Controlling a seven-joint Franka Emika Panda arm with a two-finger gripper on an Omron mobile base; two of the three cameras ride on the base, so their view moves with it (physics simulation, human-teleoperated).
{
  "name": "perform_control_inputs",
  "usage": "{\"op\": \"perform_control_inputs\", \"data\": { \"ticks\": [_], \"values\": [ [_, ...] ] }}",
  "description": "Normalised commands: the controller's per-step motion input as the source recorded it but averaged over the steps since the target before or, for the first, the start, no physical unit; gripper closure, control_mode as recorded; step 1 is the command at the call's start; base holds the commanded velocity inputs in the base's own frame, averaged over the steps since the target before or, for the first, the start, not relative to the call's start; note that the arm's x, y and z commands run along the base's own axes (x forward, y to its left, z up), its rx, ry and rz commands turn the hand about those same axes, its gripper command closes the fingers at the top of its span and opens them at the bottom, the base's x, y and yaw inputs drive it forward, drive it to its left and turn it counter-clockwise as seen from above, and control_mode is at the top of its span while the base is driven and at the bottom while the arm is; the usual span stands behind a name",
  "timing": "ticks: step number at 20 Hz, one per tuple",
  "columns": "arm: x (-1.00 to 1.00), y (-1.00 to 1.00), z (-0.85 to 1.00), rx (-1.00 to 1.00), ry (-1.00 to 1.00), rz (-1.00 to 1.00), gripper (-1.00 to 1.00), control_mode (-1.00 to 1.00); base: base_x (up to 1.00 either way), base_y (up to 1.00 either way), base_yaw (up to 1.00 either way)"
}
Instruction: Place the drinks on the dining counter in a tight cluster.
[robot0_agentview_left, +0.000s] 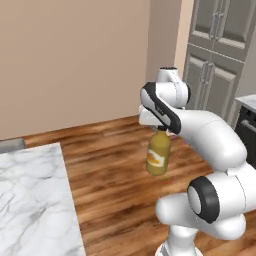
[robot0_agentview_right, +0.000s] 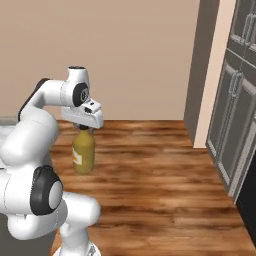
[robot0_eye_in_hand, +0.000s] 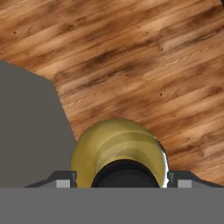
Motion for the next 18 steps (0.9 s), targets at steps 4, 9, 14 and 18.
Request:
{"op": "perform_control_inputs", "data": {
  "ticks": [4, 9, 14, 18],
  "values": [
    [0.0, 0.0, 0.0, 0.0, 0.0, 0.0, 1.0, 1.0, 0.85, -0.12, 0.27],
    [0.0, 0.0, 0.0, 0.0, 0.0, 0.0, 1.0, 1.0, 0.85, -0.13, 0.26],
    [0.0, 0.0, 0.0, 0.0, 0.0, 0.0, 1.0, 1.0, 0.82, -0.15, 0.28],
    [0.0, 0.0, 0.0, 0.0, 0.0, 0.0, 1.0, 1.0, 0.81, -0.16, 0.28]
  ]
}}
